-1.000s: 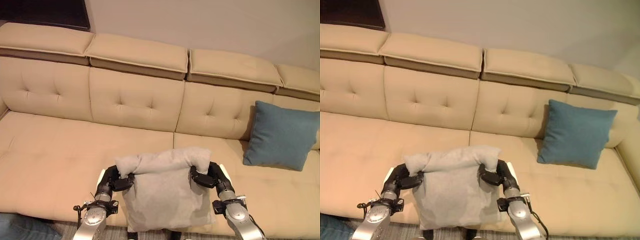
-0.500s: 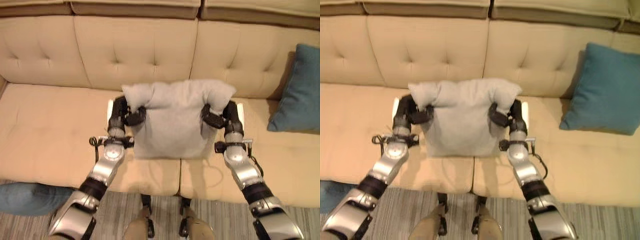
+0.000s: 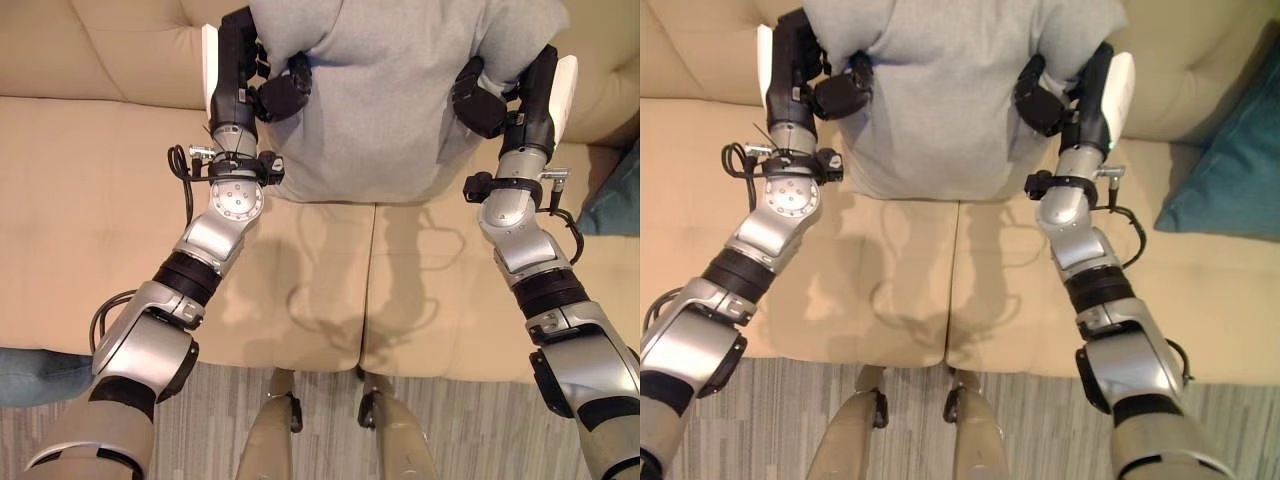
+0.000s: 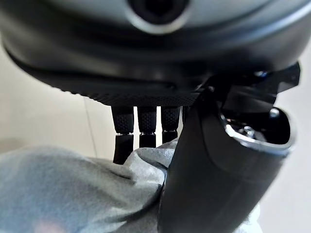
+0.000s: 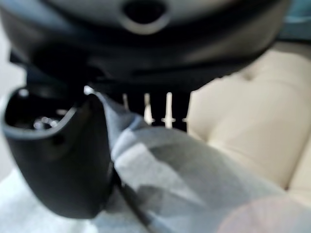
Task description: Pick up all the scattered cushions and arrange them neatly on the sofa.
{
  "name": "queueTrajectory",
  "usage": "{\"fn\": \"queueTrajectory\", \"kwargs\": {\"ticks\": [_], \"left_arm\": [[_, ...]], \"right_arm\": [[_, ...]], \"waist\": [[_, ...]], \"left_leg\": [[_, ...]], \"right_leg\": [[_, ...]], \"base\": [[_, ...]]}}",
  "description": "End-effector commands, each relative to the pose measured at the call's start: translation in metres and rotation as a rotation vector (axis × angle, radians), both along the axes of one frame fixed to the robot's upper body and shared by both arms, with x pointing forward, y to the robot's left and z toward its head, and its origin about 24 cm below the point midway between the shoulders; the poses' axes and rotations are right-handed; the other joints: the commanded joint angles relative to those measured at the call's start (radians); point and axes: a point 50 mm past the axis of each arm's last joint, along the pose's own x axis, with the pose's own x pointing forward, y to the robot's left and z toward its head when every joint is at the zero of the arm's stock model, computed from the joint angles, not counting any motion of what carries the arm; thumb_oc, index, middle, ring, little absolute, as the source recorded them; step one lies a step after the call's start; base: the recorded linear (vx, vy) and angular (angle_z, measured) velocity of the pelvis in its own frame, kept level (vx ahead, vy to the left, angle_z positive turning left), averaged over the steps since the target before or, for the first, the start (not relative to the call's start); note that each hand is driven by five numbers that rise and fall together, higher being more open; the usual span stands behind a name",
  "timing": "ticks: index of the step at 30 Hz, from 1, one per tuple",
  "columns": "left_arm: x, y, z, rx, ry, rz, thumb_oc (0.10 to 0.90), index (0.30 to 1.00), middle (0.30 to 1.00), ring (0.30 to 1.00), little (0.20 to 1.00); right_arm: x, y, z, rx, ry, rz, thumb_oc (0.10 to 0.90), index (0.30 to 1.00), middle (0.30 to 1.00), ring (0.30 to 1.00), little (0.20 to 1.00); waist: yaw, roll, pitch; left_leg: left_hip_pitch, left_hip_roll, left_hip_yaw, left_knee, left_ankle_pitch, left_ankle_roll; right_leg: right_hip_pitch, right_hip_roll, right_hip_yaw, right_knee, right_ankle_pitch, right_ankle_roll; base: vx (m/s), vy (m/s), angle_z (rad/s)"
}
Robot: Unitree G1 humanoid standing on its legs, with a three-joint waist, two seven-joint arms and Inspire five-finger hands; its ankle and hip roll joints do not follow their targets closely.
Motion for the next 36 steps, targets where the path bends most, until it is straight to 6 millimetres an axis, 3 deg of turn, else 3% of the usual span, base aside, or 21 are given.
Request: {"fn": "queueTrajectory", "kwargs": {"ticks": [1,8,12,15,16,17,20,23,24,25,28,31,33,36], "left_arm": [[-0.019,-0.060,0.028,0.113,-0.191,-0.223,0.800,0.900,0.900,0.900,0.900],[-0.006,-0.020,-0.002,0.117,-0.065,-0.120,0.800,0.900,0.900,0.900,0.900],[-0.004,0.022,-0.017,0.145,-0.005,-0.017,0.800,0.900,0.900,0.900,0.900],[-0.009,0.057,-0.038,0.144,0.055,0.066,0.800,0.900,0.900,0.900,0.900],[-0.017,0.077,-0.058,0.129,0.104,0.104,0.800,0.900,0.900,0.900,0.900],[-0.017,0.077,-0.058,0.130,0.106,0.104,0.800,0.900,0.900,0.900,0.900],[-0.032,0.104,-0.094,0.118,0.208,0.159,0.800,0.900,0.900,0.900,0.900],[-0.053,0.123,-0.141,0.098,0.348,0.197,0.800,0.900,0.900,0.900,0.900],[-0.054,0.123,-0.142,0.098,0.350,0.197,0.800,0.900,0.900,0.900,0.900],[-0.071,0.130,-0.172,0.078,0.443,0.208,0.800,0.900,0.900,0.900,0.900],[-0.100,0.135,-0.216,0.031,0.592,0.221,0.800,0.900,0.900,0.900,0.900],[-0.147,0.140,-0.278,0.014,0.846,0.246,0.800,0.900,0.900,0.900,0.900],[-0.156,0.141,-0.289,0.014,0.893,0.253,0.800,0.900,0.900,0.900,0.900],[-0.194,0.140,-0.329,-0.043,1.082,0.278,0.800,0.900,0.900,0.900,0.900]], "right_arm": [[-0.007,0.059,0.030,-0.108,-0.159,0.239,0.800,0.900,0.900,0.900,0.900],[-0.006,0.029,0.017,-0.137,-0.086,0.158,0.800,0.900,0.900,0.900,0.900],[-0.013,-0.007,0.016,-0.166,-0.066,0.065,0.800,0.900,0.900,0.900,0.900],[-0.024,-0.037,-0.001,-0.163,-0.014,0.001,0.800,0.900,0.900,0.900,0.900],[-0.032,-0.054,-0.019,-0.152,0.038,-0.028,0.800,0.900,0.900,0.900,0.900],[-0.033,-0.054,-0.020,-0.152,0.040,-0.028,0.800,0.900,0.900,0.900,0.900],[-0.045,-0.068,-0.055,-0.130,0.143,-0.031,0.800,0.900,0.900,0.900,0.900],[-0.061,-0.075,-0.094,-0.119,0.267,-0.015,0.800,0.900,0.900,0.900,0.900],[-0.061,-0.075,-0.095,-0.119,0.269,-0.015,0.800,0.900,0.900,0.900,0.900],[-0.072,-0.077,-0.117,-0.124,0.345,-0.005,0.800,0.900,0.900,0.900,0.900],[-0.090,-0.079,-0.154,-0.091,0.472,0.009,0.800,0.900,0.900,0.900,0.900],[-0.122,-0.076,-0.211,-0.028,0.671,0.031,0.800,0.900,0.900,0.900,0.900],[-0.128,-0.074,-0.221,-0.001,0.704,0.035,0.800,0.900,0.900,0.900,0.900],[-0.148,-0.069,-0.254,0.077,0.811,0.039,0.800,0.900,0.900,0.900,0.900]], "waist": [[0.021,-0.007,-0.106],[0.024,-0.013,-0.105],[0.026,-0.020,-0.108],[0.027,-0.023,-0.115],[0.027,-0.028,-0.122],[0.027,-0.028,-0.124],[0.027,-0.035,-0.140],[0.028,-0.045,-0.156],[0.028,-0.045,-0.157],[0.032,-0.050,-0.163],[0.038,-0.052,-0.173],[0.047,-0.049,-0.193],[0.048,-0.049,-0.197],[0.055,-0.044,-0.199]], "left_leg": [[0.106,0.039,0.031,-0.022,-0.193,-0.108],[0.126,0.040,0.029,-0.022,-0.193,-0.111],[0.144,0.043,0.031,-0.022,-0.196,-0.112],[0.168,0.047,0.034,-0.022,-0.200,-0.112],[0.185,0.049,0.037,-0.022,-0.206,-0.111],[0.186,0.049,0.037,-0.022,-0.206,-0.111],[0.216,0.052,0.042,-0.022,-0.213,-0.109],[0.257,0.056,0.047,-0.022,-0.221,-0.105],[0.259,0.057,0.047,-0.022,-0.221,-0.105],[0.287,0.061,0.051,-0.022,-0.225,-0.103],[0.332,0.069,0.053,-0.022,-0.231,-0.102],[0.395,0.086,0.051,-0.022,-0.231,-0.108],[0.407,0.090,0.050,-0.022,-0.232,-0.110],[0.441,0.104,0.045,-0.022,-0.227,-0.117]], "right_leg": [[-0.009,0.004,-0.040,0.055,-0.078,0.070],[0.016,0.002,-0.046,0.049,-0.079,0.067],[0.038,0.001,-0.050,0.043,-0.079,0.067],[0.066,0.000,-0.053,0.040,-0.082,0.066],[0.088,0.000,-0.056,0.034,-0.084,0.065],[0.090,0.000,-0.056,0.033,-0.084,0.065],[0.123,0.003,-0.055,0.022,-0.086,0.064],[0.168,0.012,-0.051,0.013,-0.095,0.063],[0.170,0.012,-0.051,0.012,-0.096,0.063],[0.203,0.018,-0.054,0.007,-0.105,0.062],[0.249,0.027,-0.060,0.005,-0.126,0.058],[0.324,0.043,-0.080,0.005,-0.156,0.049],[0.339,0.049,-0.083,0.005,-0.164,0.045],[0.380,0.068,-0.094,0.005,-0.190,0.036]], "base": [[-0.03,-0.002,0.00],[-0.02,-0.010,-0.13],[-0.03,-0.018,0.12],[-0.01,-0.022,-0.10],[0.01,-0.027,0.16],[0.02,-0.028,0.10],[0.03,-0.032,-0.01],[0.04,-0.034,0.06],[0.05,-0.044,0.16],[0.04,-0.053,0.12],[0.06,-0.072,-0.02],[0.03,-0.092,0.00],[0.02,-0.067,0.15],[0.00,-0.091,0.02]]}}
